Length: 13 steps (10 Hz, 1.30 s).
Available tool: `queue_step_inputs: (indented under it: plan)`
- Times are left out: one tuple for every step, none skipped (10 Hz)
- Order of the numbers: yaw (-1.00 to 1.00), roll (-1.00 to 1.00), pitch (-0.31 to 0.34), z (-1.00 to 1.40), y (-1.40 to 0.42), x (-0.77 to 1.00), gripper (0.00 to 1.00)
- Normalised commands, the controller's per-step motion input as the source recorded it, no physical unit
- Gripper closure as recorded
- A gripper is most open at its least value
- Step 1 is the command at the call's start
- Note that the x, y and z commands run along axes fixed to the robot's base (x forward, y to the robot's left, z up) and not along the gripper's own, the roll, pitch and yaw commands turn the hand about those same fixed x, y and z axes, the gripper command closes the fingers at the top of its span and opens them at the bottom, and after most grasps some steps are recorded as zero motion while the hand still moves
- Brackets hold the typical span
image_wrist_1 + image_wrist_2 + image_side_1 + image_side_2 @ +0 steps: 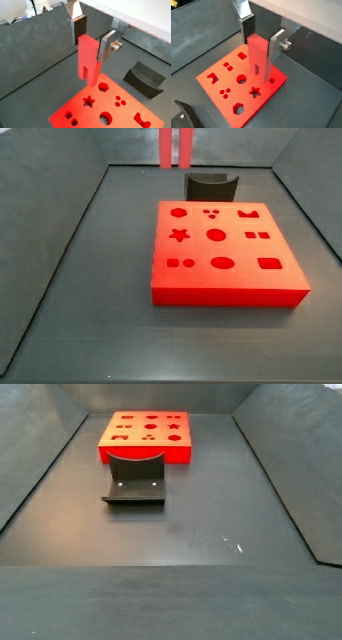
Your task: Insert the double-square object.
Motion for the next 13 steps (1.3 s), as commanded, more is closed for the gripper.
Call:
queue_step_inputs:
  plan:
    - [0.00,0.00,0.061,-0.04,0.00,0.15,1.00]
    - [0.00,0.00,0.020,-0.16,0.00,0.47,1.00]
    - [-0.01,0.00,-0.001,-0.35,0.00,0.61,1.00]
    - [0.00,-0.01,0.000,-0.41,0.00,0.84,1.00]
    - [0.00,-0.01,-0.006,-0.38,0.00,0.99,1.00]
    - [0.00,-0.02,0.000,-0.27,0.00,1.00,1.00]
    - [0.02,0.00,0.000,-0.06,0.00,1.00,1.00]
    - [0.09,-0.01,0.000,-0.01,0.00,1.00,1.00]
    - [0.10,0.00,0.000,-0.02,0.00,1.00,1.00]
    - [0.08,0.00,0.000,-0.01,0.00,1.00,1.00]
    - [0.06,0.00,0.000,-0.03,0.00,1.00,1.00]
    - [0.00,0.05,0.000,-0.19,-0.03,1.00,1.00]
    - [0.00,0.09,-0.010,-0.25,-0.09,1.00,1.00]
